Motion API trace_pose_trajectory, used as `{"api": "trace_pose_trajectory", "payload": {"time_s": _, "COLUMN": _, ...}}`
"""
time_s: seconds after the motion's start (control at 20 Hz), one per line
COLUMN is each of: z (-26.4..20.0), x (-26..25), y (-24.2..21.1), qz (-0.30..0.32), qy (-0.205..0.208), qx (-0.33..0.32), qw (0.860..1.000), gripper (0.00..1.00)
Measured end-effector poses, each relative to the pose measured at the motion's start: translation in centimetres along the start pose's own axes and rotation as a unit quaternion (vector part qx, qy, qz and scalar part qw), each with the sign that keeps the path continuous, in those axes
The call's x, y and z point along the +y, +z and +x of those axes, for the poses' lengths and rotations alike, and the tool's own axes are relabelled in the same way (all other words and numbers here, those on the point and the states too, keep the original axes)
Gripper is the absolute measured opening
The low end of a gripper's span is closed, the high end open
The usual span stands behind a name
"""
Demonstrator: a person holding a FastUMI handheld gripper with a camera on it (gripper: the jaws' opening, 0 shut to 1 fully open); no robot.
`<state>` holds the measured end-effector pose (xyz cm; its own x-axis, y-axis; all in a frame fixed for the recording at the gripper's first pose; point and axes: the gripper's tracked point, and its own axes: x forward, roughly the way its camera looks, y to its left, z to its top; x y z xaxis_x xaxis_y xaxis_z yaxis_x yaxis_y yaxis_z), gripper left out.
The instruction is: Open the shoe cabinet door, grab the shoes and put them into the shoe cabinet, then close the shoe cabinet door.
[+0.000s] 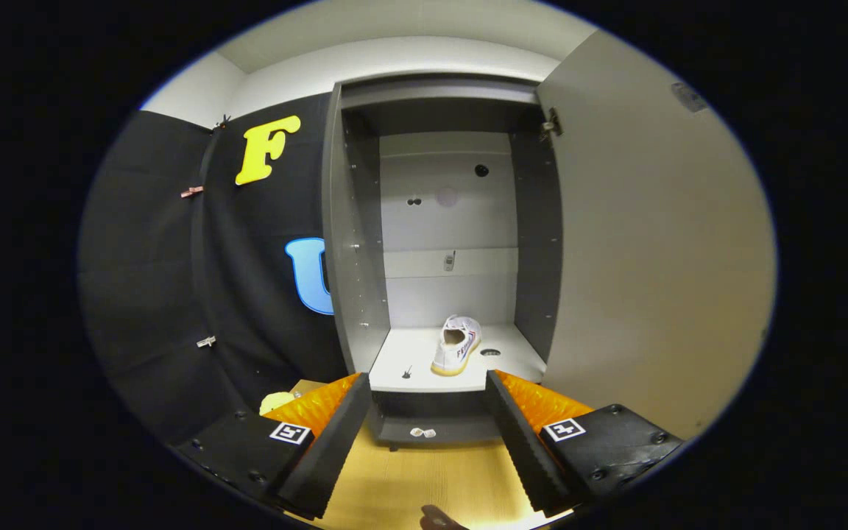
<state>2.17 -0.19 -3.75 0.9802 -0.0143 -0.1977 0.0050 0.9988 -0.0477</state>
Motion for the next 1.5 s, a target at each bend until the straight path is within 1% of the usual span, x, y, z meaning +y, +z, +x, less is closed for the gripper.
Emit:
{"api": "trace_pose_trajectory", "payload": {"time_s": 0.15, "z": -5.5, "x": -1.8, "y": 1.6, "qz": 0.016, "qy": 0.001, "qx": -0.030, "qw": 0.999, "gripper": 0.99}}
{"api": "trace_pose_trajectory", "payload": {"time_s": 0.4, "z": -13.3, "x": -7.9, "y": 3.7, "qz": 0.032, "qy": -0.013, "qx": -0.070, "qw": 0.997, "gripper": 0.98}}
{"api": "trace_pose_trajectory", "payload": {"time_s": 0.5, "z": -15.1, "x": -11.6, "y": 3.1, "qz": 0.031, "qy": -0.016, "qx": -0.076, "qw": 0.996, "gripper": 0.98}}
{"api": "trace_pose_trajectory", "payload": {"time_s": 0.65, "z": -17.1, "x": -17.5, "y": 3.6, "qz": 0.020, "qy": -0.016, "qx": -0.089, "qw": 0.996, "gripper": 0.98}}
{"api": "trace_pose_trajectory", "payload": {"time_s": 0.85, "z": -16.5, "x": -23.9, "y": 2.8, "qz": 0.022, "qy": -0.023, "qx": -0.079, "qw": 0.996, "gripper": 0.98}}
{"api": "trace_pose_trajectory", "payload": {"time_s": 1.1, "z": -14.0, "x": -28.4, "y": 1.4, "qz": 0.035, "qy": -0.016, "qx": -0.054, "qw": 0.998, "gripper": 0.98}}
{"api": "trace_pose_trajectory", "payload": {"time_s": 1.35, "z": -10.9, "x": -30.2, "y": 0.4, "qz": 0.045, "qy": 0.009, "qx": -0.033, "qw": 0.998, "gripper": 0.98}}
{"api": "trace_pose_trajectory", "payload": {"time_s": 1.5, "z": -9.9, "x": -29.2, "y": -0.3, "qz": 0.038, "qy": 0.032, "qx": -0.023, "qw": 0.999, "gripper": 0.98}}
